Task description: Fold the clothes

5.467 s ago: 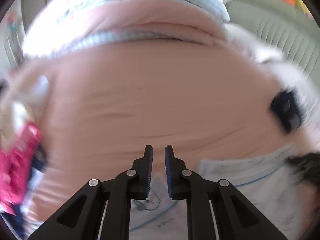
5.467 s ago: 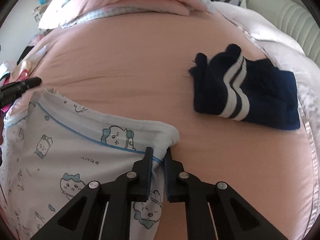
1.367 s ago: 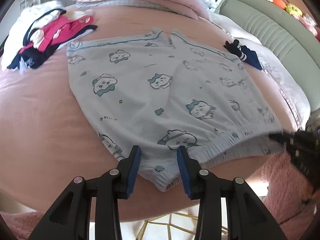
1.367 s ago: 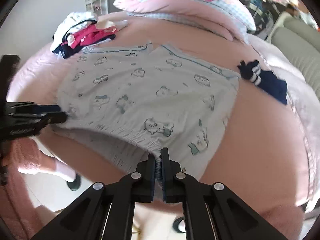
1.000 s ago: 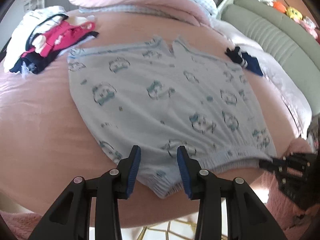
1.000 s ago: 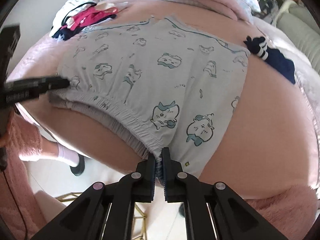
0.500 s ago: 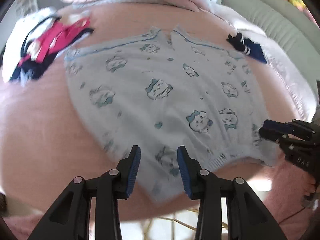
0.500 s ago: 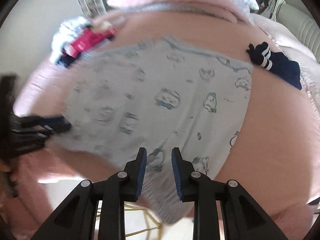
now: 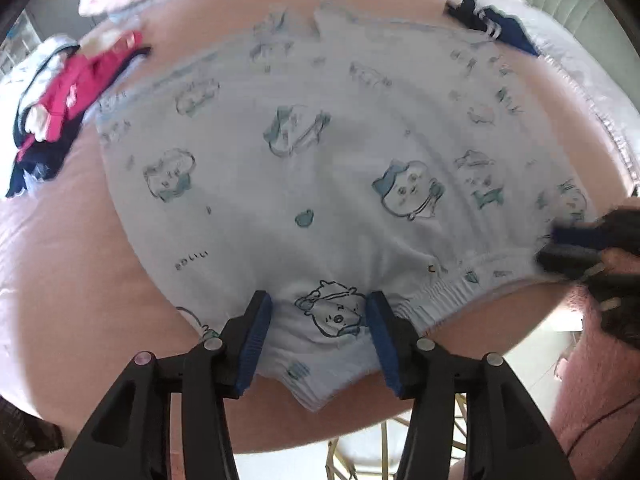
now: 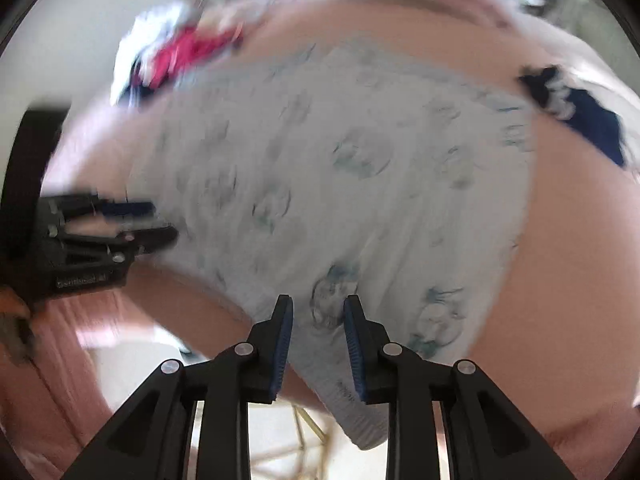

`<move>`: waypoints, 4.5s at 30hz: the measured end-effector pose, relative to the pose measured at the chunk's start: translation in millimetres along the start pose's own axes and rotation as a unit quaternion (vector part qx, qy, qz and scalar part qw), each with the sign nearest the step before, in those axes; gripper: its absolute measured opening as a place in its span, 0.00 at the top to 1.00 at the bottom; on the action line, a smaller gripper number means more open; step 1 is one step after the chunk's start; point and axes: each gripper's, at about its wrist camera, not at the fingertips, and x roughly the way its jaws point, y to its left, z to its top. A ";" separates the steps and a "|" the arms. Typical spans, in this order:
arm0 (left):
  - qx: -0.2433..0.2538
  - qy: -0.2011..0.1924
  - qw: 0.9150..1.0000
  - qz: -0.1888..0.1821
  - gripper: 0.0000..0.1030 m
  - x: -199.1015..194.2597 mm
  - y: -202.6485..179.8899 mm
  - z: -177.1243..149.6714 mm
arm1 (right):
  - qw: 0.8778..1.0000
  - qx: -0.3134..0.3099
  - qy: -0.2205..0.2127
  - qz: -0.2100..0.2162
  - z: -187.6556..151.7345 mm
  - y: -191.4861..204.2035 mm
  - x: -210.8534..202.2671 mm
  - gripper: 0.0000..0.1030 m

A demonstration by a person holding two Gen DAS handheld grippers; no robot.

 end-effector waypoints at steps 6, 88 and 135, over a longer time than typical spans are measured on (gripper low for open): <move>-0.043 -0.059 0.997 -0.016 0.54 -29.1 63.6 25.1 | 0.999 0.005 0.002 0.038 15.5 -15.0 -18.9 0.75; -0.215 -0.102 0.970 0.057 0.63 38.2 226.5 93.6 | 0.996 -0.036 -0.076 -0.039 284.7 6.3 108.9 0.67; 0.005 -0.150 0.988 -0.046 0.57 45.9 86.5 157.0 | 0.996 0.030 -0.054 -0.065 212.6 -68.5 76.3 0.77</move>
